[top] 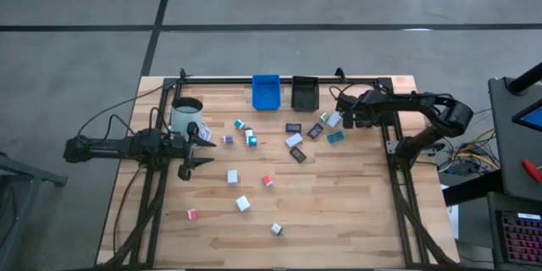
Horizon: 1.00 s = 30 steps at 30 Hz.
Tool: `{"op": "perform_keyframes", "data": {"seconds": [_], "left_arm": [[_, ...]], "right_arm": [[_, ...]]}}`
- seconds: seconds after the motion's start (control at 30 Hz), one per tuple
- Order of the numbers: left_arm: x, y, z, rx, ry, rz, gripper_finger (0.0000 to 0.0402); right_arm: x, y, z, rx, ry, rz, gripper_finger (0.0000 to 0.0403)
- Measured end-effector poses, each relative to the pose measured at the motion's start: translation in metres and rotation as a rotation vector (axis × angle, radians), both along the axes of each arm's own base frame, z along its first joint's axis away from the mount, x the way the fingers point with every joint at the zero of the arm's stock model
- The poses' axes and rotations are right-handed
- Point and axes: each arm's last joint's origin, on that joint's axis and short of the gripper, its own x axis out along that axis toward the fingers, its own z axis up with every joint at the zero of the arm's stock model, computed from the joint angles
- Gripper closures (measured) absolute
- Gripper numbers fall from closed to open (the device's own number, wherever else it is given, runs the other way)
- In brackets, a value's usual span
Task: Pick & Place Office items
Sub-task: Put the right small blue adapter into the blue basket
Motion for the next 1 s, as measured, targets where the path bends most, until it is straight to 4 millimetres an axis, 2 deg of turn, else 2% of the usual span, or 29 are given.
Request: {"op": "perform_keyframes", "data": {"seconds": [0.4, 0.67, 0.8, 1.0], "left_arm": [[0.0, 0.0, 0.0, 0.0, 0.0, 0.0, 0.0174], [0.0, 0.0, 0.0, 0.0, 0.001, 0.0, 0.0174], [0.0, 0.0, 0.0, 0.0, 0.001, 0.0, 0.0174], [0.0, 0.0, 0.0, 0.0, 0.001, 0.0, 0.0174]], "right_arm": [[-0.008, 0.007, 0.033, -0.059, -0.135, 0.099, 0.0262], [-0.012, 0.016, 0.061, -0.161, -0.318, 0.175, 0.0262], [-0.003, 0.018, 0.075, -0.237, -0.482, 0.291, 0.0261], [0.024, 0.016, 0.097, -0.383, -0.738, 0.55, 0.0262]]}}
